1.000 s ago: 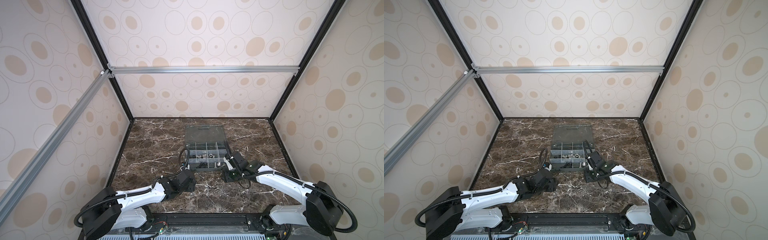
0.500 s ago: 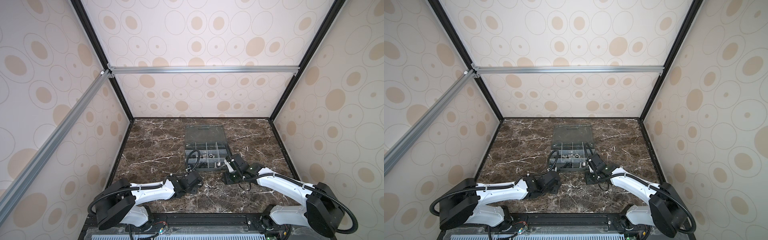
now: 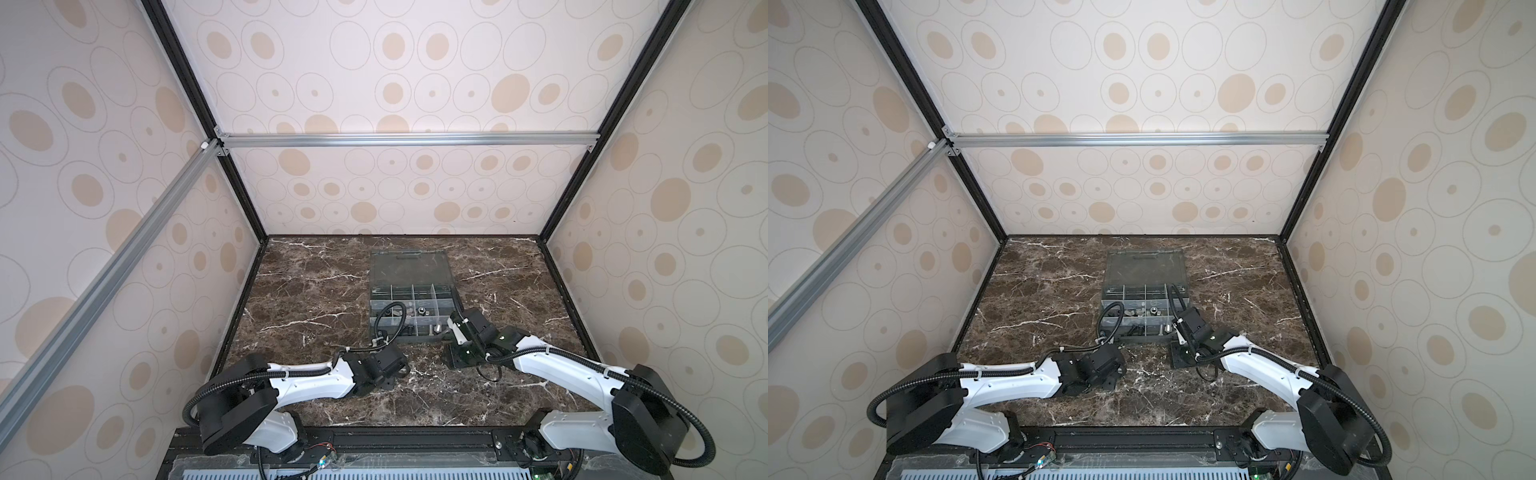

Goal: Sort the screws and nuts into containers
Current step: 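Lower the left gripper and close it on a silver hex nut, then lift the hex nut with the left gripper over the hex-nut compartment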

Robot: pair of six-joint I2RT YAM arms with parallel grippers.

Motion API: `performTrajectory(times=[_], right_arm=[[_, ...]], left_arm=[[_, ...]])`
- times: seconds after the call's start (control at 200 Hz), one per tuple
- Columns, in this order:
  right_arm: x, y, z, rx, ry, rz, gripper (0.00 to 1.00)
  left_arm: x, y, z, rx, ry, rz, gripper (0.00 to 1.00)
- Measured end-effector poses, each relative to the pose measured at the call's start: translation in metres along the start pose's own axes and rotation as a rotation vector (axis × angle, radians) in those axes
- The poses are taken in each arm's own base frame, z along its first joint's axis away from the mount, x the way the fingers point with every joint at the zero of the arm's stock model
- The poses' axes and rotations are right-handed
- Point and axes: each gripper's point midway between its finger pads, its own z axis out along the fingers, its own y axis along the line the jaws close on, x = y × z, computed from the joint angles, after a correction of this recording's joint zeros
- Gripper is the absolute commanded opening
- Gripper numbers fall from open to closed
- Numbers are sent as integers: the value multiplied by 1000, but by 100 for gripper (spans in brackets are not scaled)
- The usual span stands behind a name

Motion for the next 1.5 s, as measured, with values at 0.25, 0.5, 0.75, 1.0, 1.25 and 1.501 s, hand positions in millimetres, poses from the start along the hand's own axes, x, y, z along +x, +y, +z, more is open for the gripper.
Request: performTrajectory(times=[0.25, 0.5, 0.75, 1.0, 1.25, 1.501], right_arm=[[1, 0, 2, -7, -1, 0, 53], [0, 1, 2, -9, -1, -1, 53], [6, -3, 5, -2, 9, 1, 53], [7, -4, 5, 3, 11, 6, 53], [5, -4, 1, 2, -7, 15, 53], [5, -6, -4, 11, -21, 18, 53]], left_arm=[[6, 1, 1, -14, 15, -1, 40], [11, -3, 4, -19, 25, 12, 33], [6, -10, 8, -23, 13, 16, 27], [1, -15, 10, -21, 2, 27, 23], [-3, -19, 8, -13, -6, 50, 23], [-35, -45, -7, 34, -74, 83, 23]])
